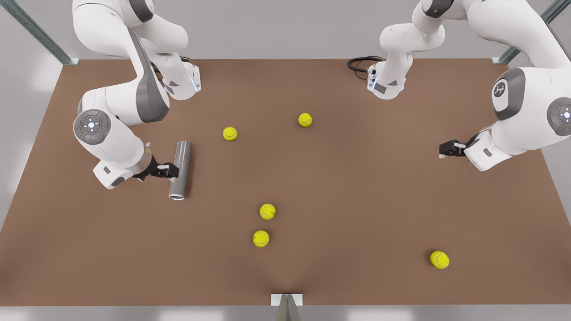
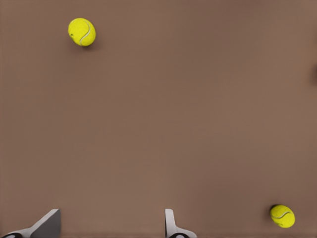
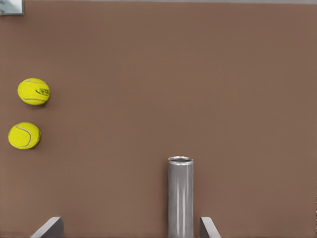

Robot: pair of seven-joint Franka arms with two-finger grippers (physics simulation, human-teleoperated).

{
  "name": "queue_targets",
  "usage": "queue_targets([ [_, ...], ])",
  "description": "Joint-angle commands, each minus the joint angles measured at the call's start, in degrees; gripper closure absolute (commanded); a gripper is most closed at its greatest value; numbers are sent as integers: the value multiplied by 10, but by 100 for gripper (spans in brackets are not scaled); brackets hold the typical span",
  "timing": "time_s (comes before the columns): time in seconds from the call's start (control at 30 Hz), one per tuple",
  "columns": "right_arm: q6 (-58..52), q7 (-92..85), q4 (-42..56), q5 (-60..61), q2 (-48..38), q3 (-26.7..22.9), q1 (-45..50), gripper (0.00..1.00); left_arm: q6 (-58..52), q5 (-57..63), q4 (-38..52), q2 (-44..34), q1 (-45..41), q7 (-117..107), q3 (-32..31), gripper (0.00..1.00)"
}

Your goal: Put the tennis tube upright

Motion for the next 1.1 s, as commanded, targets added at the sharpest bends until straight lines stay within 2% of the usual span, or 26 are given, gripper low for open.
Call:
queue_targets([
  [0.0,0,-2,0,0,0,0,0,0,0,1,0,0,0,-1,0,0],
  [0.13,-22,8,-14,4,4,0,2,0,0,1,0,2,0,0,0,0],
  [0.2,-32,0,-103,-11,-3,2,11,0,-2,1,0,2,0,0,-1,0],
  [0.23,2,0,-153,-11,-17,1,4,0,-2,1,0,1,0,0,-1,0],
  [0.3,152,3,-297,-10,-46,2,-15,0,-2,1,0,2,0,0,-1,0],
  [0.43,257,3,-399,-10,-46,2,-71,0,-2,1,0,5,0,0,-1,0],
  [0.63,340,8,-457,-10,-38,1,-94,0,-2,1,-1,9,2,0,-1,0],
  [0.77,366,8,-460,-10,-2,1,-95,0,-3,1,-4,9,2,0,-2,0],
  [1.07,396,14,-505,-8,-3,2,-96,0,-7,1,-12,9,2,0,-2,0],
])
